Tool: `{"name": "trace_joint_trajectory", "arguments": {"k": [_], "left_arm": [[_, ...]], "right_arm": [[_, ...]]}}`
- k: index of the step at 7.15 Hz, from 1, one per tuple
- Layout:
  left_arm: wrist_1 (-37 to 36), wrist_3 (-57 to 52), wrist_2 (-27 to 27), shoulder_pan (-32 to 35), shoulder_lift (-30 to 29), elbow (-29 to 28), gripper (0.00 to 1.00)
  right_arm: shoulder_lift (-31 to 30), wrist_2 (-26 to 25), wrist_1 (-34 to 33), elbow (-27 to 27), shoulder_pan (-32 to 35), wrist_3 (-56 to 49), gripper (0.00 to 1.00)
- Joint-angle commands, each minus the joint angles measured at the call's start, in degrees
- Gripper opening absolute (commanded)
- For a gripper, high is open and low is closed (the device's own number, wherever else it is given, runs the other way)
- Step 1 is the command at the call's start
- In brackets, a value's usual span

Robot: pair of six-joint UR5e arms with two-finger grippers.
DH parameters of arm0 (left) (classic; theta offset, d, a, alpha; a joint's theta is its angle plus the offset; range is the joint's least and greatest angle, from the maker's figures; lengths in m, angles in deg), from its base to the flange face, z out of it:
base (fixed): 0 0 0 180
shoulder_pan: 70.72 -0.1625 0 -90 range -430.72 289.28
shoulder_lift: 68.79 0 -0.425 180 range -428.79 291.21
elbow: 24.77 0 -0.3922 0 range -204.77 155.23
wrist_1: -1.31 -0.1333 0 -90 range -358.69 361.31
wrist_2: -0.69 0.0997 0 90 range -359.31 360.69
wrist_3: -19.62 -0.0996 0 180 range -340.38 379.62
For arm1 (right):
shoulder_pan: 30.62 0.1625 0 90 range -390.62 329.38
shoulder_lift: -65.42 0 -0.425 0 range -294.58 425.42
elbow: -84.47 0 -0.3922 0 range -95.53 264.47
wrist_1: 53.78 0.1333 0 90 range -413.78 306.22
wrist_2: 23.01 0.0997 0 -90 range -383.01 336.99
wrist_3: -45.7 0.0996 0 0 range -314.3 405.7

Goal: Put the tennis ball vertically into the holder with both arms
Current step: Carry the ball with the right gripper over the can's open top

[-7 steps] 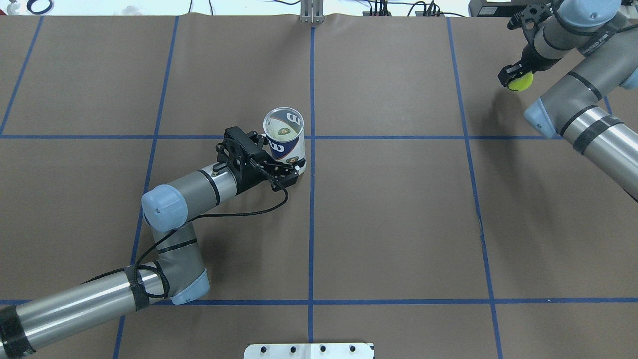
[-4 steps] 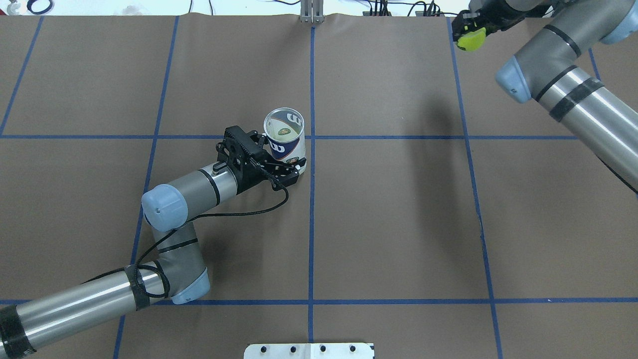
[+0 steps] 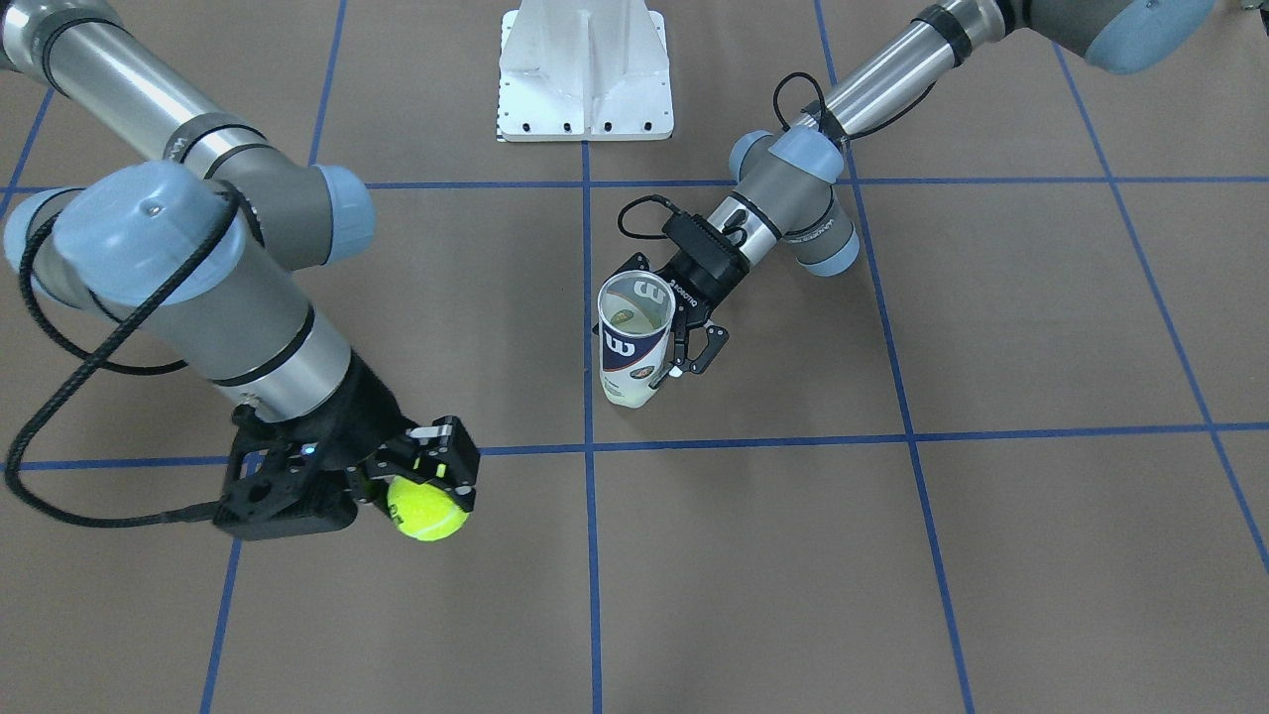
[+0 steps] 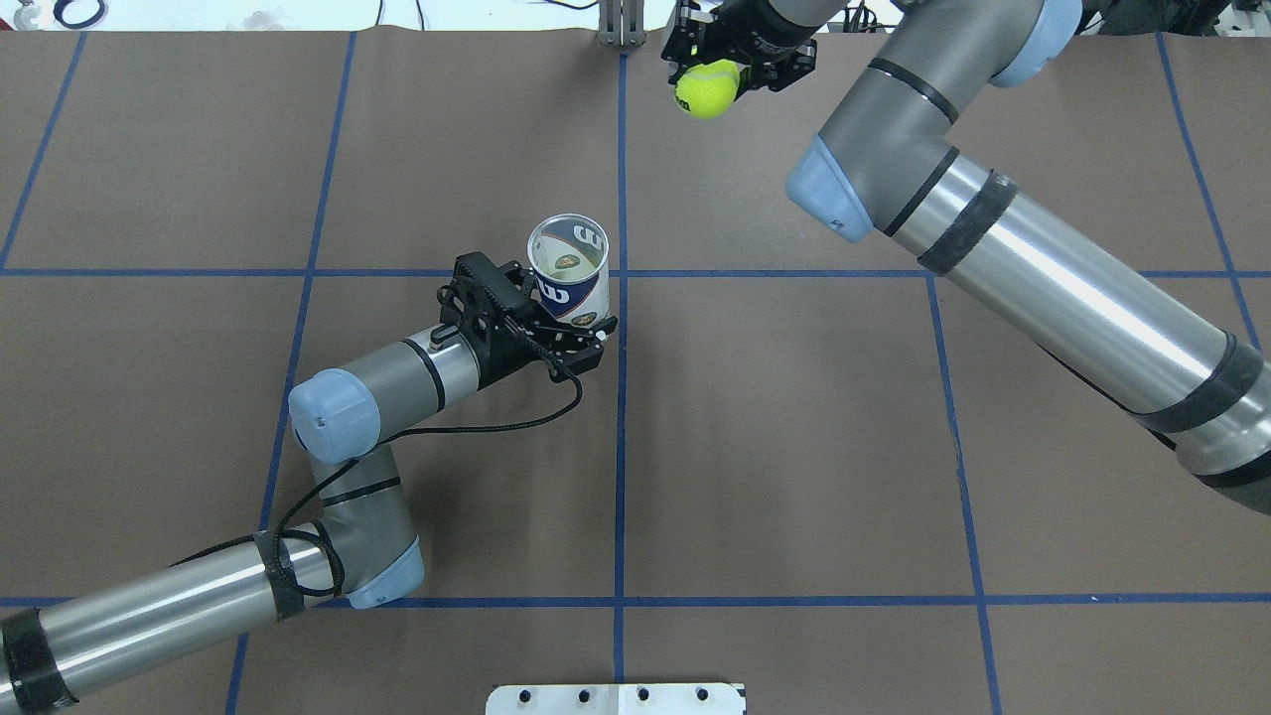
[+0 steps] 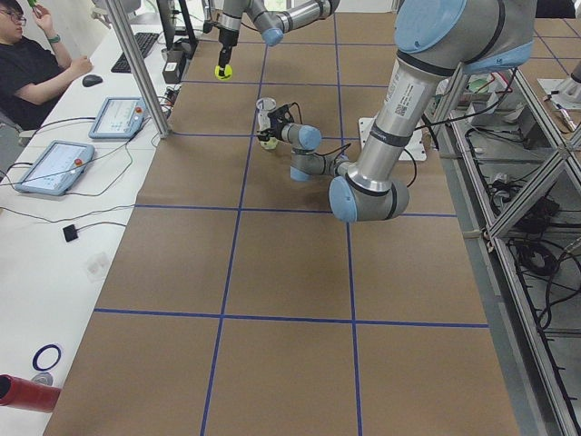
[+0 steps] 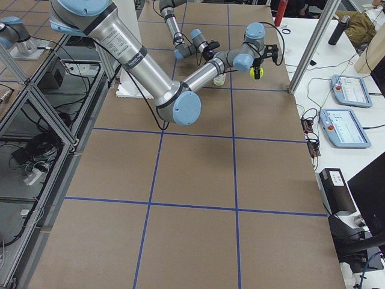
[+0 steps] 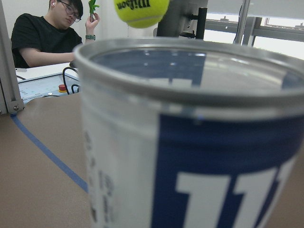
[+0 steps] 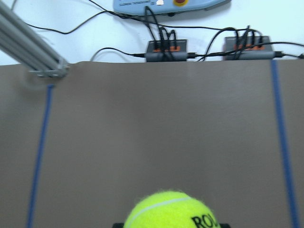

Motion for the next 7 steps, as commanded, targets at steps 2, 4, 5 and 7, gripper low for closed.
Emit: {"name": "trace_joint_trajectory", "arguments": {"k": [2, 4, 5, 7], "left_arm": [[-0.09, 0.0, -0.07, -0.11, -0.1, -0.07, 0.99], [0.0, 0.0, -0.07, -0.11, -0.01, -0.07, 0.99], [-0.09, 0.0, -0.07, -0.11, 0.16, -0.07, 0.99], [0.0, 0.0, -0.07, -0.02, 0.43, -0.07, 0.99]], "right_arm": [[7.24, 0.24, -11.42, 3.79, -4.8, 2.69, 0.0], [7.16, 0.33, -18.36, 8.53, -7.62, 2.69, 0.0], [6.82, -0.02, -19.17, 8.72, -8.67, 2.69, 0.0], [6.37, -0.11, -19.97, 8.72, -9.56, 2.69, 0.0]]}}
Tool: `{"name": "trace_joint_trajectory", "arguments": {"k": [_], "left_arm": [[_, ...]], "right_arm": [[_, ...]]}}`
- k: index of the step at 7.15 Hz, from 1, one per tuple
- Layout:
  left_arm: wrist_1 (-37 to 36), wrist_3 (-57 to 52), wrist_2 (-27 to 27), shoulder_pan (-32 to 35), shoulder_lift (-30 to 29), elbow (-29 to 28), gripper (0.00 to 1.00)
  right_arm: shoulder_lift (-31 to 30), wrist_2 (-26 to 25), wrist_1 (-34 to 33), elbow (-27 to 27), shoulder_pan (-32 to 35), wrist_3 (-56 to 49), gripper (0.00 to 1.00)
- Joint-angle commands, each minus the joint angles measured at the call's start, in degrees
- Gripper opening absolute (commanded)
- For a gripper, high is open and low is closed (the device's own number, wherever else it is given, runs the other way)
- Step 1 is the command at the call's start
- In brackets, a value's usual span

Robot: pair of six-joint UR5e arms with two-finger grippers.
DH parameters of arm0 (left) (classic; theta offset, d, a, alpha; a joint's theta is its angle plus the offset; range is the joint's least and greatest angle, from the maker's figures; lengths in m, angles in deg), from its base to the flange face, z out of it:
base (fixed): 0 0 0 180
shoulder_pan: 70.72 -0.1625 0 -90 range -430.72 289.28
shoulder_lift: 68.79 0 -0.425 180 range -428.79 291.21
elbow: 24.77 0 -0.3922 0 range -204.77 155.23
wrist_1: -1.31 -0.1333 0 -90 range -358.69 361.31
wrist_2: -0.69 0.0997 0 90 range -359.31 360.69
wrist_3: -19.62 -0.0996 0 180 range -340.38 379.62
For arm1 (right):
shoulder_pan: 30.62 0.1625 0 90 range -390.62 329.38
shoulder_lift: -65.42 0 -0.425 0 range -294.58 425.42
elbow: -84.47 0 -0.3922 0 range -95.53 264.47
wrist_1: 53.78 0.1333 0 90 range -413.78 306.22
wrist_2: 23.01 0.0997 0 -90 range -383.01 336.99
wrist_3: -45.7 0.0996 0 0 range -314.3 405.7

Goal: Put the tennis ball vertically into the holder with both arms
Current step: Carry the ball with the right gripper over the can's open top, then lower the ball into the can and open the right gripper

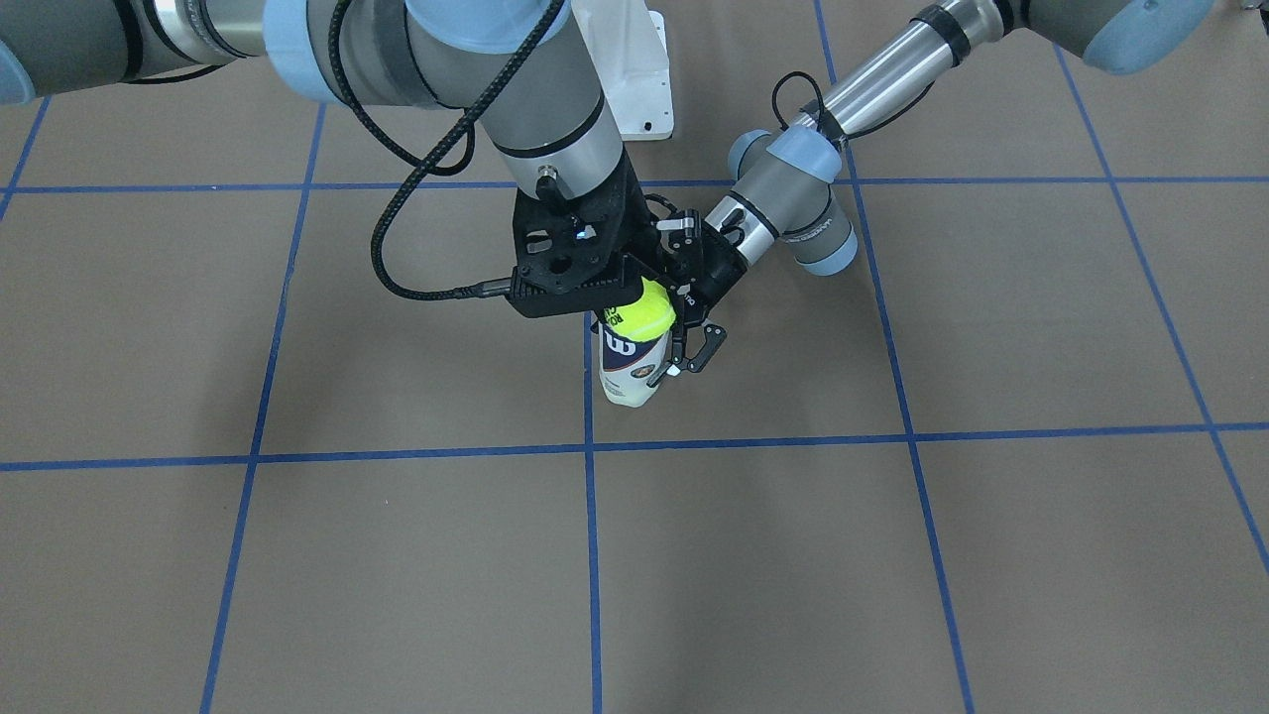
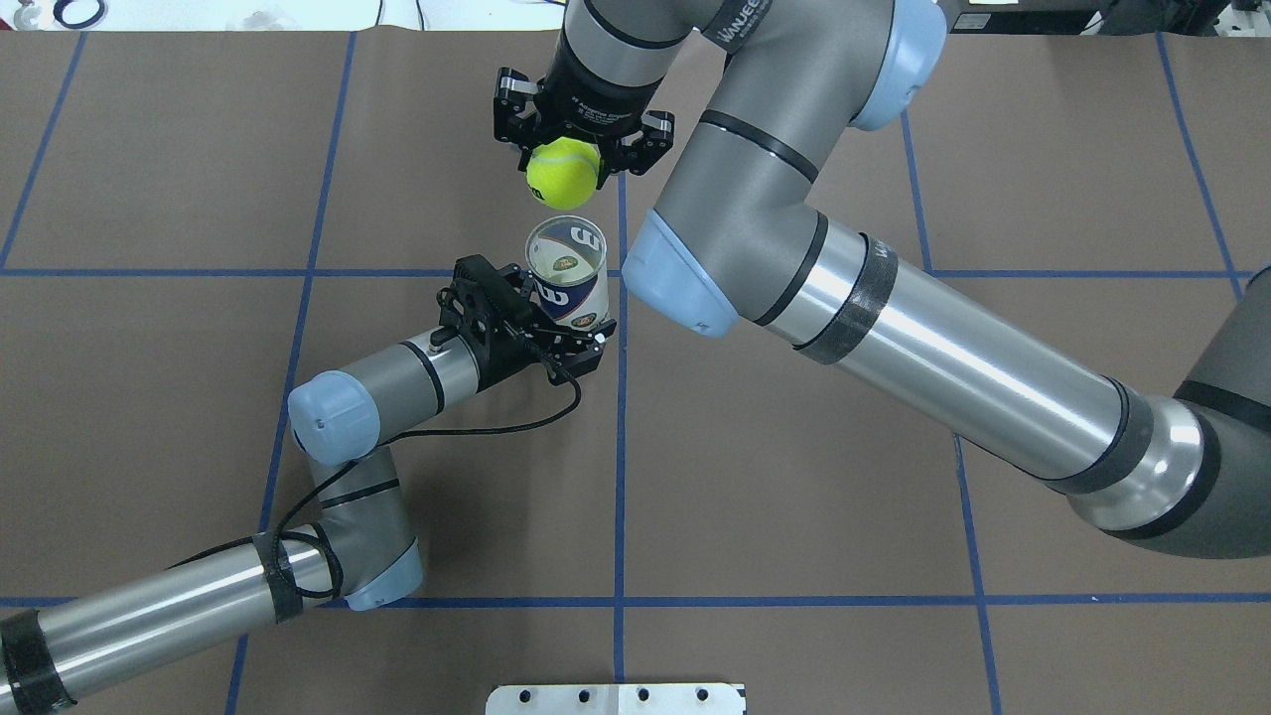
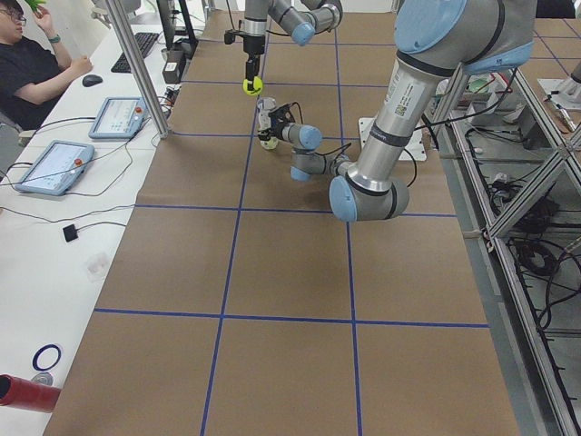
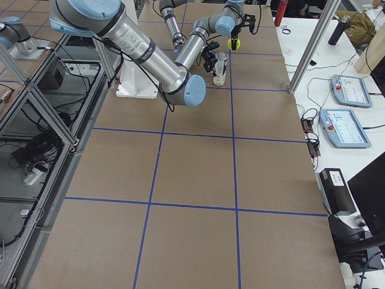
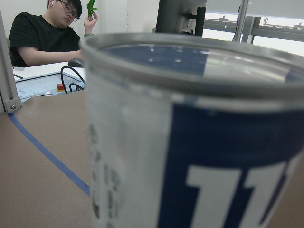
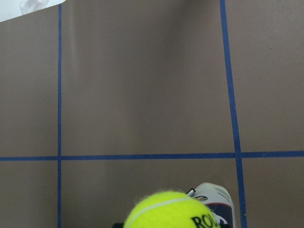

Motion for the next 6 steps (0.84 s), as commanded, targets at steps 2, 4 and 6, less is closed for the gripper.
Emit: {"name": "trace_joint_trajectory", "arguments": {"k": [2, 4, 6], "left_arm": [[0.02, 0.0, 0.0, 0.13, 0.11, 0.0, 0.99], [0.02, 0.0, 0.0, 0.22, 0.2, 0.0, 0.99], [0.02, 0.0, 0.0, 0.22, 0.2, -0.09, 0.99]], "right_arm": [[-0.52, -0.46, -0.71, 0.12, -1.67, 0.0, 0.0], [-0.52, -1.34, -1.41, 0.12, -2.72, 0.0, 0.11], [-0.69, -1.51, -1.5, 0.21, -2.81, -0.09, 0.98]]}}
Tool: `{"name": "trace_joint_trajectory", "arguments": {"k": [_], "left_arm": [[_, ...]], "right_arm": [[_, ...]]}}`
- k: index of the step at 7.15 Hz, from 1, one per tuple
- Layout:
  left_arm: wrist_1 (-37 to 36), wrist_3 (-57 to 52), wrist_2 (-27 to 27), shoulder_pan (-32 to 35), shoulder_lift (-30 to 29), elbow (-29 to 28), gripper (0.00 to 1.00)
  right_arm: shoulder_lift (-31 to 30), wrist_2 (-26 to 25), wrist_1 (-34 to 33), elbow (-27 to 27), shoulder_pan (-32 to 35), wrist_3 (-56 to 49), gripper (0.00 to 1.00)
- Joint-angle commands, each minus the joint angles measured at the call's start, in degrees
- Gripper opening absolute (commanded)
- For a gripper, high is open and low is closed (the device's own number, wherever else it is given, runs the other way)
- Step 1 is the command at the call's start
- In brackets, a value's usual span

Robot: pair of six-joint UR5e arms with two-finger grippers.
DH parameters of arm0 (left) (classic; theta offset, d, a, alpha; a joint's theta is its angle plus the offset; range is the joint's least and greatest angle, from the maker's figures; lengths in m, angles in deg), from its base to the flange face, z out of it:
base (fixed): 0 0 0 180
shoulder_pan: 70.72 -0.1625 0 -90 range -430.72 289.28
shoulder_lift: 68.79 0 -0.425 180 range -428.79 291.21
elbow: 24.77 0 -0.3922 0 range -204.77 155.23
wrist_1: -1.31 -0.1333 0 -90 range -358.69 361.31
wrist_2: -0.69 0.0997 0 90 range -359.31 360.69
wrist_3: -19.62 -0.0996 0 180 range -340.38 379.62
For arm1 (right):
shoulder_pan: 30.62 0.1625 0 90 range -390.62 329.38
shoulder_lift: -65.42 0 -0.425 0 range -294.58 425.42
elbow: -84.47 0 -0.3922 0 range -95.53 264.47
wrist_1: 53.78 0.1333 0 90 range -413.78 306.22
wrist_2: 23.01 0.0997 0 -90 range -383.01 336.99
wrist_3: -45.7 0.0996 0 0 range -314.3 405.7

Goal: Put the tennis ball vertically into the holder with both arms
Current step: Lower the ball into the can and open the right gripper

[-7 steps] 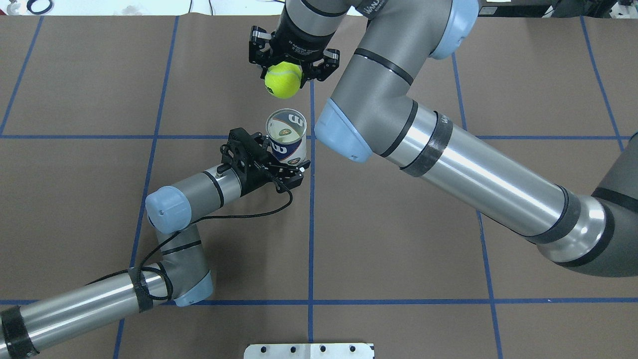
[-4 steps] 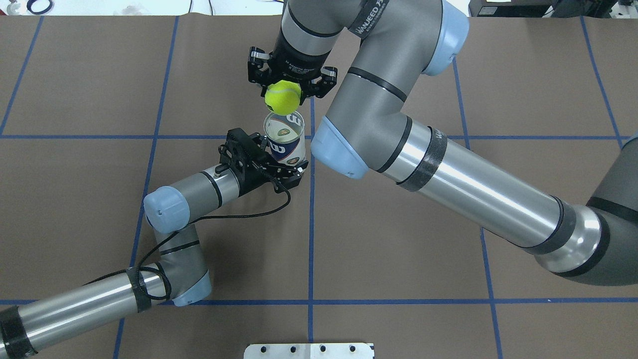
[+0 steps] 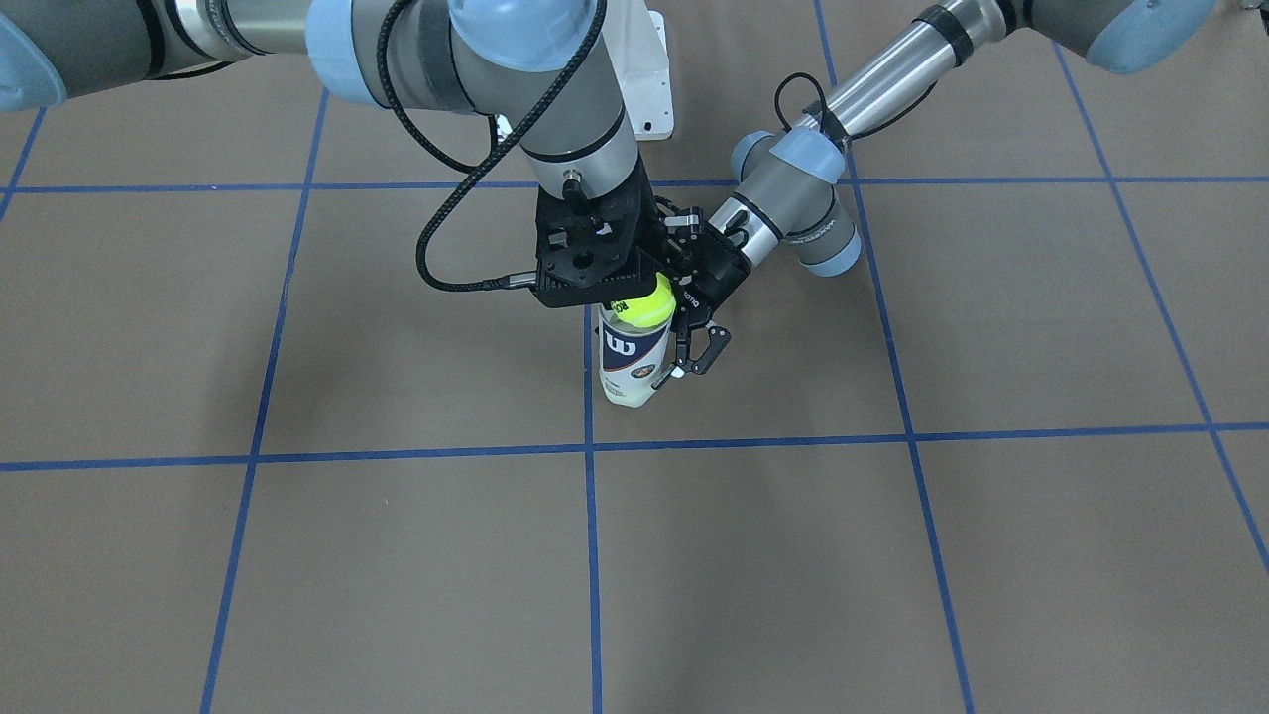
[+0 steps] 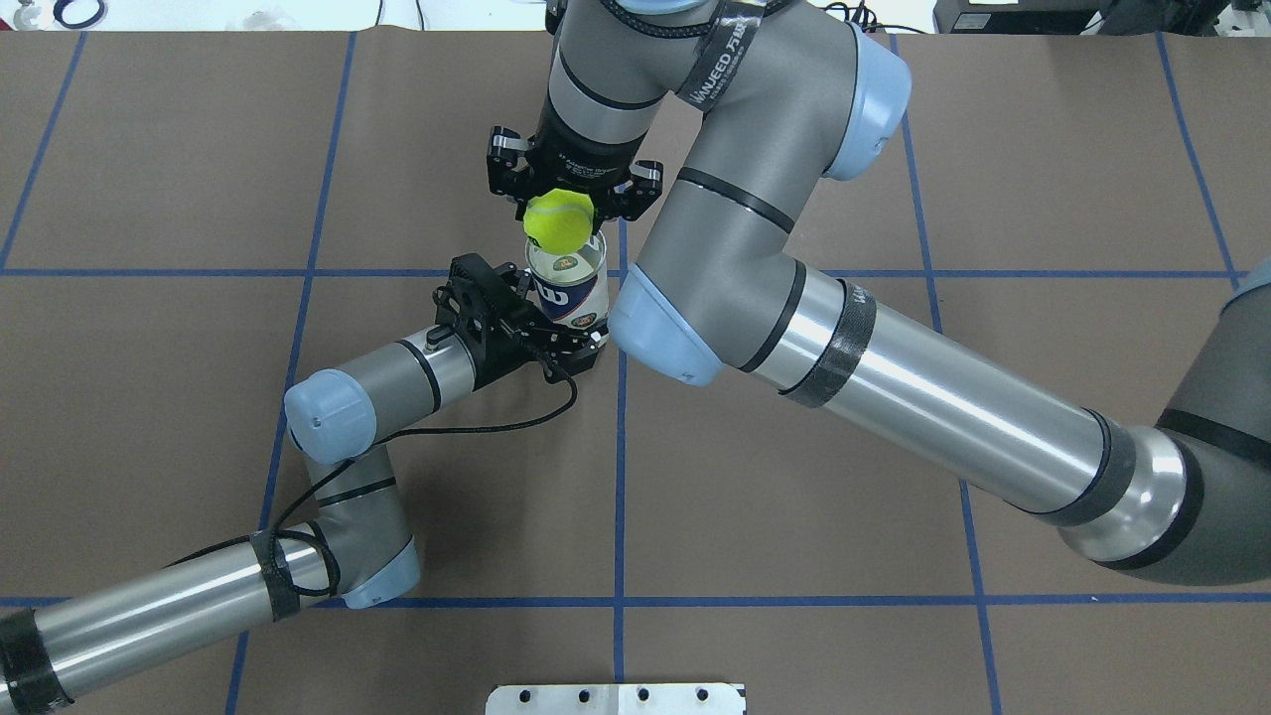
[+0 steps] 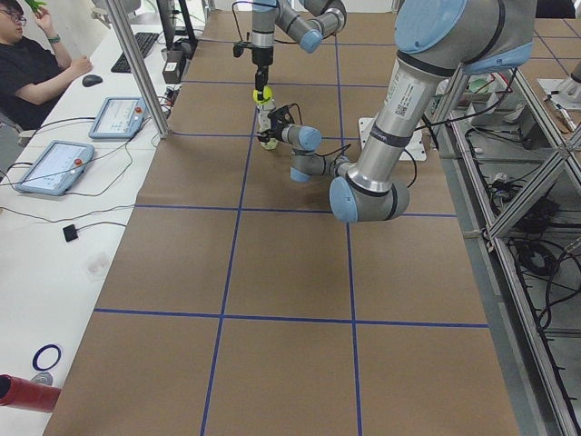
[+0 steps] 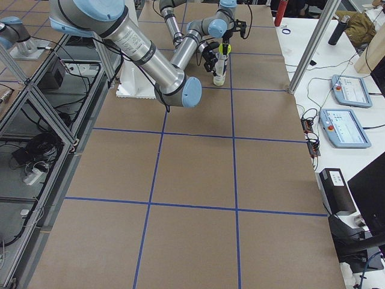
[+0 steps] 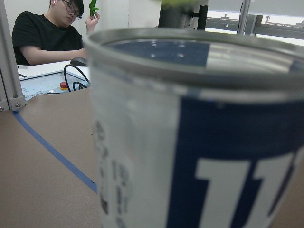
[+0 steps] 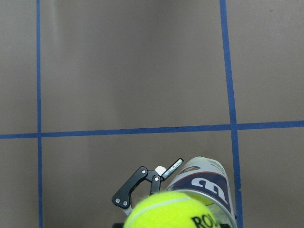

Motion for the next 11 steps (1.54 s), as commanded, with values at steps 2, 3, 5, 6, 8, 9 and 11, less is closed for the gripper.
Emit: {"name": "trace_joint_trajectory", "arguments": {"k": [2, 3, 5, 6, 8, 9, 11], "left_arm": [[0.0, 0.0, -0.09, -0.07, 0.0, 0.02, 0.99], [0.0, 0.0, 0.0, 0.02, -0.08, 0.02, 0.99], [0.0, 0.0, -0.09, 0.11, -0.09, 0.02, 0.99], [-0.09, -0.09, -0.09, 0.28, -0.09, 0.02, 0.99], [-0.09, -0.09, 0.0, 0.2, -0.09, 0.02, 0.99], [-0.09, 0.0, -0.09, 0.19, 0.0, -0.06, 0.99], [-0.09, -0.09, 0.0, 0.28, 0.0, -0.06, 0.99]], "right_arm": [[-0.06, -0.23, -0.21, 0.41, -0.09, 0.06, 0.99], [-0.5, -0.14, -1.17, 1.71, 0.0, 0.06, 1.0], [-0.5, -0.06, -2.32, 3.04, 0.0, 0.06, 1.0], [-0.33, -0.14, -2.32, 3.05, 0.0, 0.06, 0.89], [-0.85, -0.14, -2.24, 3.66, 0.0, -0.99, 0.0], [-0.76, -0.23, -2.24, 3.75, 0.0, -1.09, 0.0], [-0.85, -0.49, -2.15, 3.66, -0.09, -1.09, 0.0]]}}
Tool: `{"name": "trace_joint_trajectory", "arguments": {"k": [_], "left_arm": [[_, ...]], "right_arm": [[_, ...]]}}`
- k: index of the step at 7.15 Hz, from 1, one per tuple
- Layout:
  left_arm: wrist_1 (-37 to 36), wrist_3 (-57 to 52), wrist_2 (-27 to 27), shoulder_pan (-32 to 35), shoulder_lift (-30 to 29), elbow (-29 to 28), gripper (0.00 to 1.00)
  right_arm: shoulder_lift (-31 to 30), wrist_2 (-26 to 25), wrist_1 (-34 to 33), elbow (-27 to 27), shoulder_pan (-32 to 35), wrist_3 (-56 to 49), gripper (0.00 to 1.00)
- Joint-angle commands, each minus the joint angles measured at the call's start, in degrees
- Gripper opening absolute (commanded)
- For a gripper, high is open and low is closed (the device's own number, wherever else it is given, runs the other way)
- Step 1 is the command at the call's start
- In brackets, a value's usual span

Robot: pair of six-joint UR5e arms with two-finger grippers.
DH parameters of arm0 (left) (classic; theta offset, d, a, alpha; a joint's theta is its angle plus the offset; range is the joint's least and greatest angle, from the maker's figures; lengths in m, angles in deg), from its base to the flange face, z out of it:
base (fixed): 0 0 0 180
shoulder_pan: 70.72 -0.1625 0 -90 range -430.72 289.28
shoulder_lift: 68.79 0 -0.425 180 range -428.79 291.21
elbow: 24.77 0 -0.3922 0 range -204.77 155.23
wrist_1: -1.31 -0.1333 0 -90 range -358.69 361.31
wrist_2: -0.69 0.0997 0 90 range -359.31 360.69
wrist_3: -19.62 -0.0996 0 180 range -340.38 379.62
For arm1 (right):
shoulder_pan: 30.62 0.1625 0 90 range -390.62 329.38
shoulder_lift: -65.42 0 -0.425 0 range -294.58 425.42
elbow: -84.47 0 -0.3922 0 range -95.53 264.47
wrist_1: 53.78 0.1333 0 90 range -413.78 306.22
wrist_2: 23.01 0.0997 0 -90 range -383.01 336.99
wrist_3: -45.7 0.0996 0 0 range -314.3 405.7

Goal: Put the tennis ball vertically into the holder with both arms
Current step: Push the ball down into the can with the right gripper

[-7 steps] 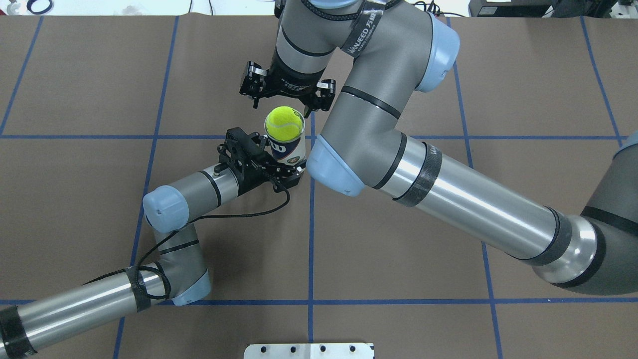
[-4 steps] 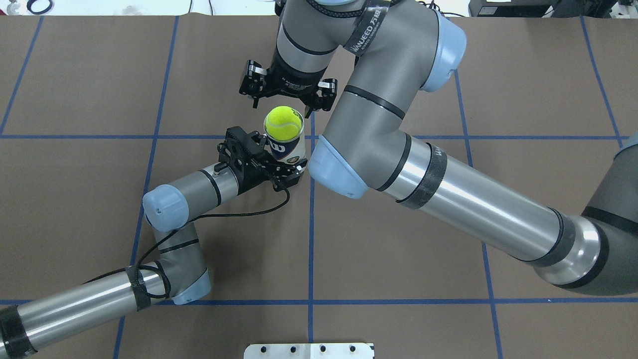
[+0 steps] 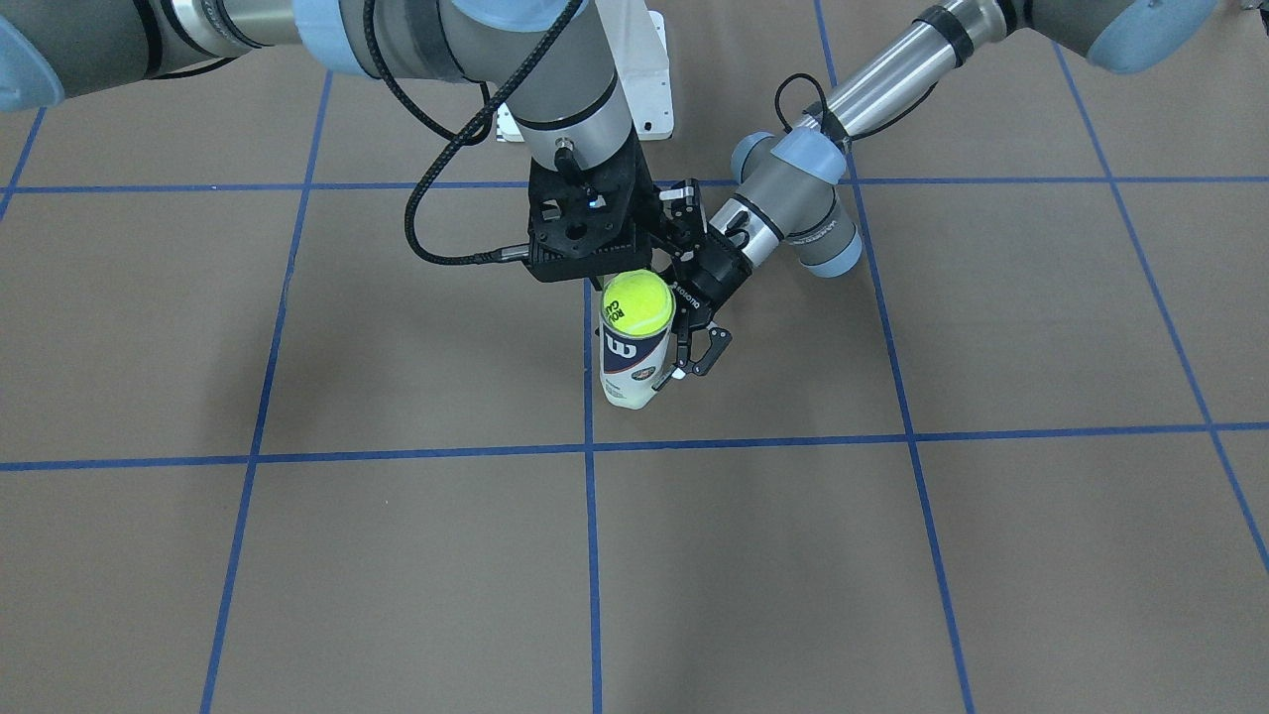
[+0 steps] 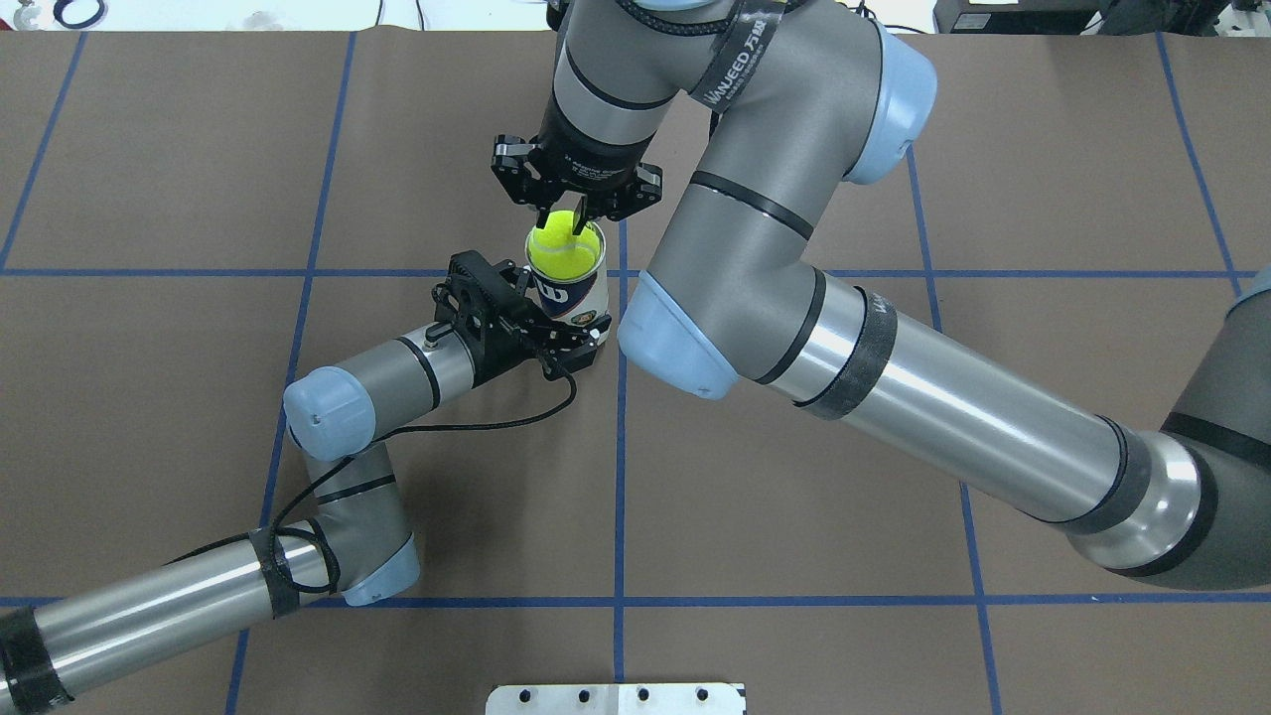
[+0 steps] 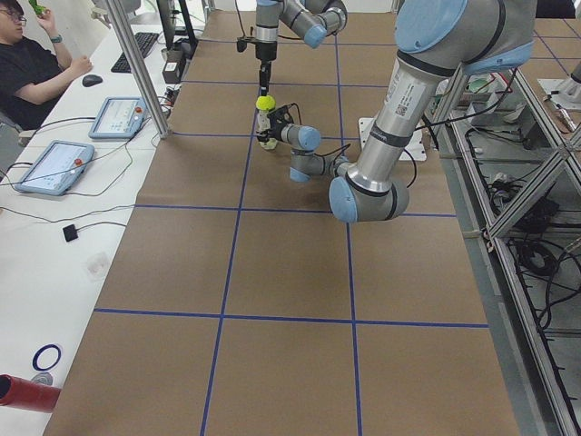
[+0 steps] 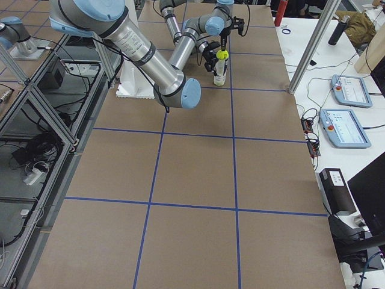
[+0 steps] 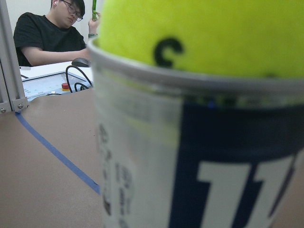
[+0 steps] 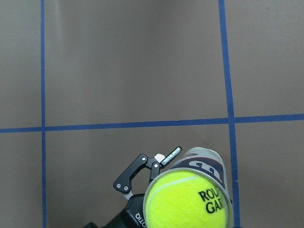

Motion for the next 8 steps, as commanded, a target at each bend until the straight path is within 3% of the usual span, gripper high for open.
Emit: {"name": "trace_joint_trajectory", "arguments": {"k": [1, 7, 8], "left_arm": [[0.0, -0.03, -0.02, -0.05, 0.05, -0.01, 0.99], [0.08, -0.03, 0.06, 0.04, 0.05, -0.1, 0.99], [0.08, -0.03, -0.02, 0.04, 0.05, -0.1, 0.99]], "right_arm": [[-0.16, -0.15, 0.07, -0.21, -0.07, -0.06, 0.0], [-1.65, -1.12, 0.33, -0.22, -1.75, -1.02, 0.0], [-1.39, -0.85, 0.25, -0.13, -1.48, -0.94, 0.47]]}}
